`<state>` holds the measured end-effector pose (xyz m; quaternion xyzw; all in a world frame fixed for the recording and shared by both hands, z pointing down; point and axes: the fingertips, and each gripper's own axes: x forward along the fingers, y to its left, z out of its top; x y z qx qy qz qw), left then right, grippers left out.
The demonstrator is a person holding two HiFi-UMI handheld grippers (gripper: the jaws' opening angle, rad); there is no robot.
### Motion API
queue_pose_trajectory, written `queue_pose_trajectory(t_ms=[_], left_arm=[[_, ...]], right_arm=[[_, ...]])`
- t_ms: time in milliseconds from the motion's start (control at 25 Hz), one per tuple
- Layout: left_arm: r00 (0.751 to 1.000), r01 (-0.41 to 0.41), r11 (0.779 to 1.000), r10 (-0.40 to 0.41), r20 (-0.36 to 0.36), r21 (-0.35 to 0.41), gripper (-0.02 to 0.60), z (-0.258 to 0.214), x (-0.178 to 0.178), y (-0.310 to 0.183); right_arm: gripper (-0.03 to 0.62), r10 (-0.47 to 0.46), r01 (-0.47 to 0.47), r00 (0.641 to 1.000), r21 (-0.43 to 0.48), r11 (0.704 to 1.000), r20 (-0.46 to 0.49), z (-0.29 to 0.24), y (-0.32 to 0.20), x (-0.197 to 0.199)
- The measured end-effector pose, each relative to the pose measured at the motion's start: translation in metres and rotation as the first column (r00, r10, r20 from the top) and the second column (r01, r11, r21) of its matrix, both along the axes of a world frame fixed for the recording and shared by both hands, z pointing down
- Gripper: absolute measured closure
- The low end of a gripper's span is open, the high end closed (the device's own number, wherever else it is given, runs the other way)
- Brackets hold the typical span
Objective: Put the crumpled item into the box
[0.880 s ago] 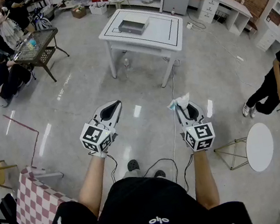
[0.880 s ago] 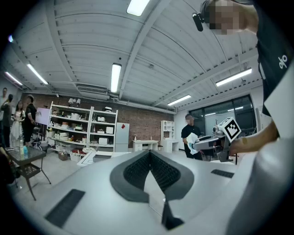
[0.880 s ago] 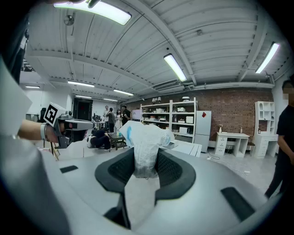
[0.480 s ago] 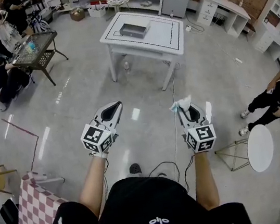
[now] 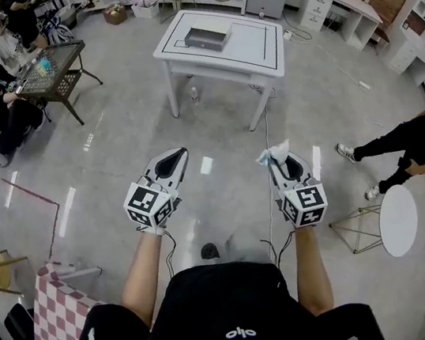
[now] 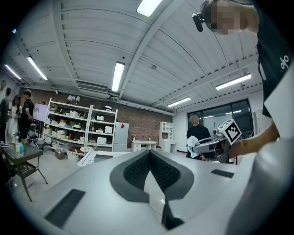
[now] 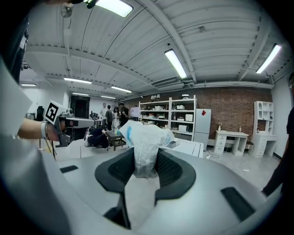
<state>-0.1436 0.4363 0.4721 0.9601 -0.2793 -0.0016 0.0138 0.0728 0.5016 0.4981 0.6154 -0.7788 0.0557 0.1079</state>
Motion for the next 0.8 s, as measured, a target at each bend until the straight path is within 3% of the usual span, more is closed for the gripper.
queue_pose_trajectory(t_ms=[360,800], left_arm=[[1.000,0.021,1.000,-0.021,0.008,-0.016,0.583,0.012,0.002,-0.070],[0.998,0.046,0.999,-0.045,0.051,-0.010,0.581,0.009,0.050,-0.206]], right_arm=[[0.461,-0.031,0.031,0.999,-0.011,0.999,0.009,0.009,-0.077,0.001],[0.461,-0.089,0.090,0.995,-0.017,0.996,0.045,0.013,-0.231,0.043]])
